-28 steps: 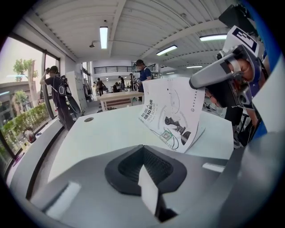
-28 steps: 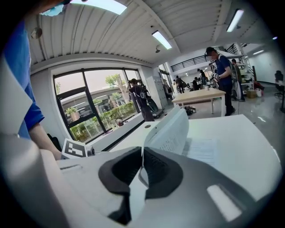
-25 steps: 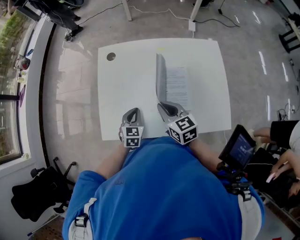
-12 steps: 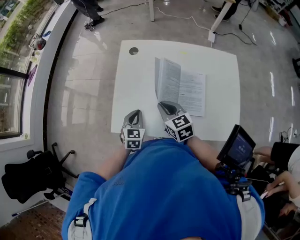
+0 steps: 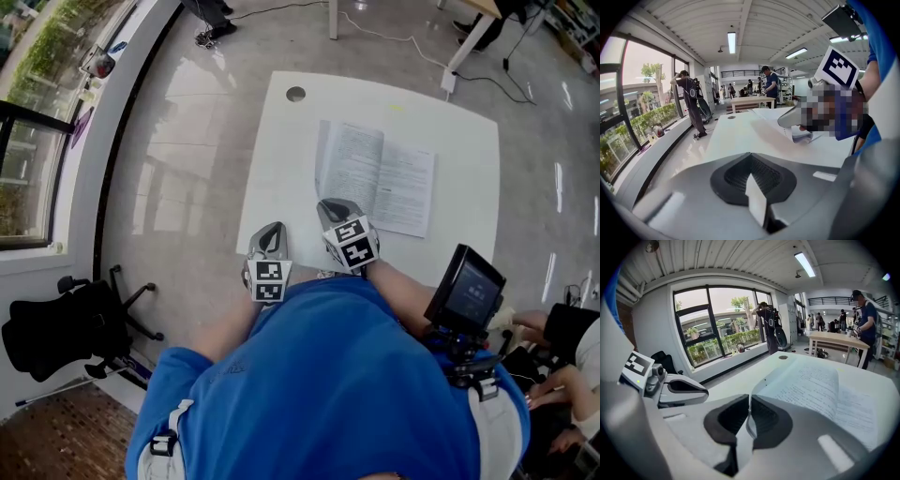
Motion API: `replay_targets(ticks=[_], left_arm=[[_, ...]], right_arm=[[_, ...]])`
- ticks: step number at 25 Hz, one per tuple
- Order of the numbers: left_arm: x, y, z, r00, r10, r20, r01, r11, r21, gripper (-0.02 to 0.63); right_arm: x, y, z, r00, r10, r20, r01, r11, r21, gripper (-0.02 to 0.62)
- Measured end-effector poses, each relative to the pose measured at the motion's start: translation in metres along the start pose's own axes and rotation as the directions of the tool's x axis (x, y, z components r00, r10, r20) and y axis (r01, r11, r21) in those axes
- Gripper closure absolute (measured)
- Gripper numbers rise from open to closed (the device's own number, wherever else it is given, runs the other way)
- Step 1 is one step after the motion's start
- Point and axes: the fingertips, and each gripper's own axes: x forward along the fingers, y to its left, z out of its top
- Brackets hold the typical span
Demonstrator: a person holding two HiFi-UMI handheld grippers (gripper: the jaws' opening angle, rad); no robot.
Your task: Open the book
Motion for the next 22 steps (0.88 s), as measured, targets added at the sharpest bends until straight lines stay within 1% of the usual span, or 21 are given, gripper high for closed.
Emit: replay_targets(ticks=[5, 10, 16, 22], left_arm=[[-0.004, 0.01, -0.007, 0.999, 0.031, -0.008, -0.031, 0.999, -0.015, 0.6], [-0.009, 0.012, -0.008, 0.999, 0.041, -0.014, -0.041, 0.999, -0.021, 0.6], [-0.013, 0.01, -0.007, 0.999, 0.045, -0.019, -0.046, 0.999, -0.016, 0.598], [-0.016, 0.007, -0.008, 0.999, 0.044, -0.02, -0.044, 0.999, -0.012, 0.6]], right_arm=[[0.023, 0.007, -0.021, 0.996, 0.009, -0.084, -0.012, 0.999, -0.039, 0.575], [0.034, 0.009, -0.037, 0.987, 0.001, -0.162, -0.013, 0.997, -0.073, 0.574], [0.041, 0.014, -0.043, 0.981, 0.013, -0.193, -0.028, 0.997, -0.078, 0.571], [0.043, 0.017, -0.045, 0.981, 0.024, -0.195, -0.036, 0.997, -0.062, 0.56]])
